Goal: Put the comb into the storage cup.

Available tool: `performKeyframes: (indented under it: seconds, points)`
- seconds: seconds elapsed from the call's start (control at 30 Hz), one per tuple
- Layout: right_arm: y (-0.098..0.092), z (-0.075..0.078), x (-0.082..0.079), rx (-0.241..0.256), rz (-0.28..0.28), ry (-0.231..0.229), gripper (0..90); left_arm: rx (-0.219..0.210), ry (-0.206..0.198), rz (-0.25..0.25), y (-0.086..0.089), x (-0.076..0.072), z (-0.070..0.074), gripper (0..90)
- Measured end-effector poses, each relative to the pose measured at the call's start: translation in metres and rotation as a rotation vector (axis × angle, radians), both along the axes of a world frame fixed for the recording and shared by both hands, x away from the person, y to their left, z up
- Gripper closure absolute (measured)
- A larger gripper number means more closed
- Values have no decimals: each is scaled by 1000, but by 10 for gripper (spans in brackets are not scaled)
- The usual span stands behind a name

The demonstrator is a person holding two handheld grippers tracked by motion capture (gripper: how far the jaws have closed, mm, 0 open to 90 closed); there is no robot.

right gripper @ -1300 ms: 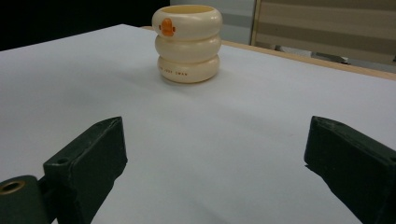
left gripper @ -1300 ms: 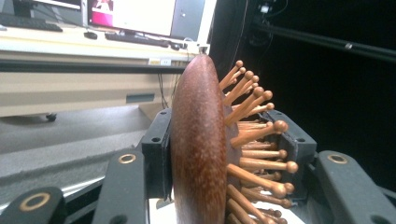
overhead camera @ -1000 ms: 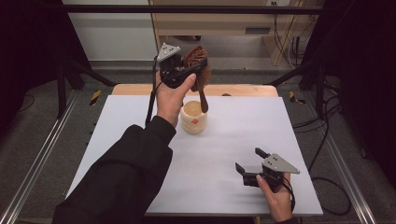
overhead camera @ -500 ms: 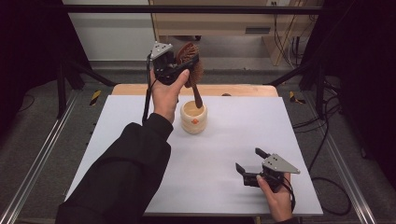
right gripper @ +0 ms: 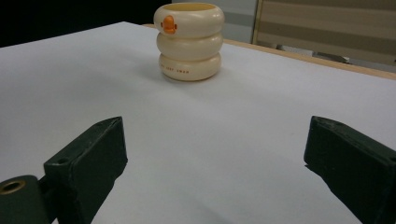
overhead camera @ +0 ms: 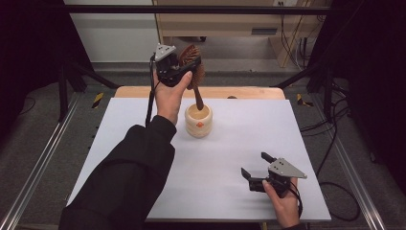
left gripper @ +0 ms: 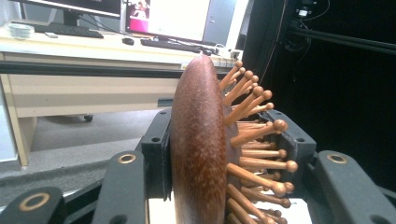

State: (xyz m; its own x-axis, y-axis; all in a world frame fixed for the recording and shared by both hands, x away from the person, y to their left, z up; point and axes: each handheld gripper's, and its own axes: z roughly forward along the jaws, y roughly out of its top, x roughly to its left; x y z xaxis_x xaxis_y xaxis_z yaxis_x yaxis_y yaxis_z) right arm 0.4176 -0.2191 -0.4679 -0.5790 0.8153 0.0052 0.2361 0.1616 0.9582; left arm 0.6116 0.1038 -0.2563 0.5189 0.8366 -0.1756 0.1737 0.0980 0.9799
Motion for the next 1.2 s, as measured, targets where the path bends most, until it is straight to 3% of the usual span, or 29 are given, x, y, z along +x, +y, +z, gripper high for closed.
performKeyframes:
  seconds: [0.1, 1.2]
  points:
    - [-1, 1, 0, 29, 7, 5, 61, 0, -2, 3, 1, 1, -1, 490]
    - [0, -1, 1, 17, 15, 7, 67, -7, 12, 12, 3, 5, -8, 490]
